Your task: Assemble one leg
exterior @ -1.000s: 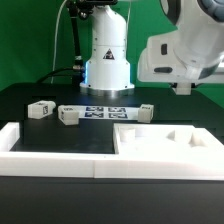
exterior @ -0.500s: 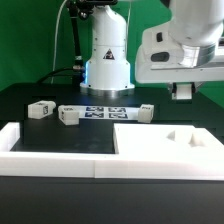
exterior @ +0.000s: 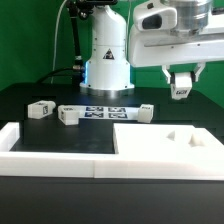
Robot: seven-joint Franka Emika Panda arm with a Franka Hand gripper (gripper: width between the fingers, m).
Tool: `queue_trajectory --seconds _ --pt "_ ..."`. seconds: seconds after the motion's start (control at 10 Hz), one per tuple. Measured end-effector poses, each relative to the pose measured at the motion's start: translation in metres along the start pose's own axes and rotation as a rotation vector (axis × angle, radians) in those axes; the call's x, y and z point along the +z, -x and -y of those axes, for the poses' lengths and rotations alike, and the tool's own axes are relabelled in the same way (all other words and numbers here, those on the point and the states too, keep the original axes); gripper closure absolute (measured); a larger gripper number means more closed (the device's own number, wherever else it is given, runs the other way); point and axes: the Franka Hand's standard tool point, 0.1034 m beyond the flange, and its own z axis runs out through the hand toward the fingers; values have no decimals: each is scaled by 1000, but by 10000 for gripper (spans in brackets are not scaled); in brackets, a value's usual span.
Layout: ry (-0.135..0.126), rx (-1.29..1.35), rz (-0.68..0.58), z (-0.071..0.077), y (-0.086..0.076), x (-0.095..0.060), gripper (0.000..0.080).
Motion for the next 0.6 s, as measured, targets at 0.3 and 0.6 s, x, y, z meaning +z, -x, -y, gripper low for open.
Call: queue_trajectory --seconds 0.3,0.6 --pt "6 -38 -234 -4 -12 3 506" --pt "18 -114 -425 -4 -35 -19 506"
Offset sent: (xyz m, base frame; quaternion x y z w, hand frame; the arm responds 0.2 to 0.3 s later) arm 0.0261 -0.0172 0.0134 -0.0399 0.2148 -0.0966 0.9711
